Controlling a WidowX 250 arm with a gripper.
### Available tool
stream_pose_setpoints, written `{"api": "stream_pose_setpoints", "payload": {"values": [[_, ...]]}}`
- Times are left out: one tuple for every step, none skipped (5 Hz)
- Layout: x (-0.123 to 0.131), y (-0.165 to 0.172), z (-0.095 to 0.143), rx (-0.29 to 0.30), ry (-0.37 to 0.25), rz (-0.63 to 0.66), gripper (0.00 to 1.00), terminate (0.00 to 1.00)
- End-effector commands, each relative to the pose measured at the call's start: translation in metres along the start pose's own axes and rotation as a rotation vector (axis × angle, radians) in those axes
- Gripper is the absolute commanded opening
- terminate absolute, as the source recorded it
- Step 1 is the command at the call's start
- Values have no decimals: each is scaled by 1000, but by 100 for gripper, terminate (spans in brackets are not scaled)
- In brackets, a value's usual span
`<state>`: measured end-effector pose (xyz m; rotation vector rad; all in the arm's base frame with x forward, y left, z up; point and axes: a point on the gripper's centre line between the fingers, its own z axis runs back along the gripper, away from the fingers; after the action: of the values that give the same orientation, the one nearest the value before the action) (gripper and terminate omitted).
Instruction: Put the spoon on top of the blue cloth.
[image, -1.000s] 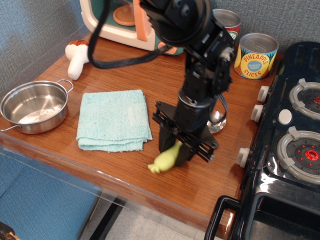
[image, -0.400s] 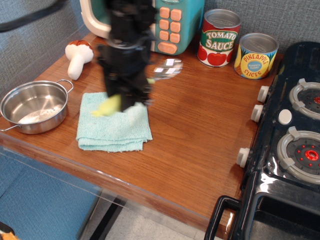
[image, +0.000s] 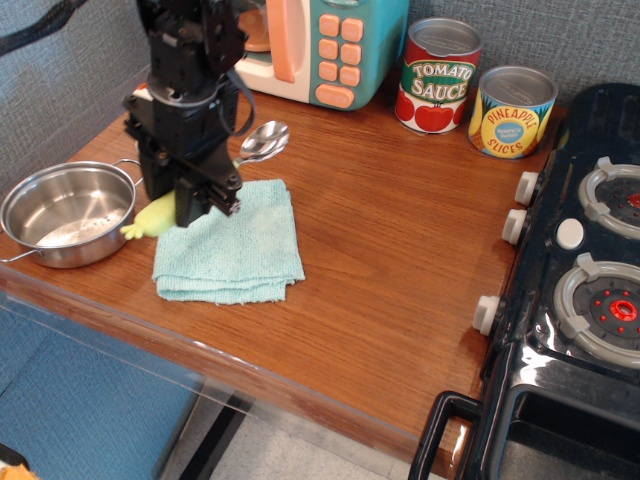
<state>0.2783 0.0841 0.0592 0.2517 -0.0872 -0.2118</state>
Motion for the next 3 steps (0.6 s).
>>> {"api": "stream_pose_setpoints", "payload": {"values": [[-17, 2, -9, -73, 67, 155, 0, 0], [-18, 0, -10, -106, 73, 159, 100, 0], [-16, 3, 1, -138, 35, 109, 100, 0]]}}
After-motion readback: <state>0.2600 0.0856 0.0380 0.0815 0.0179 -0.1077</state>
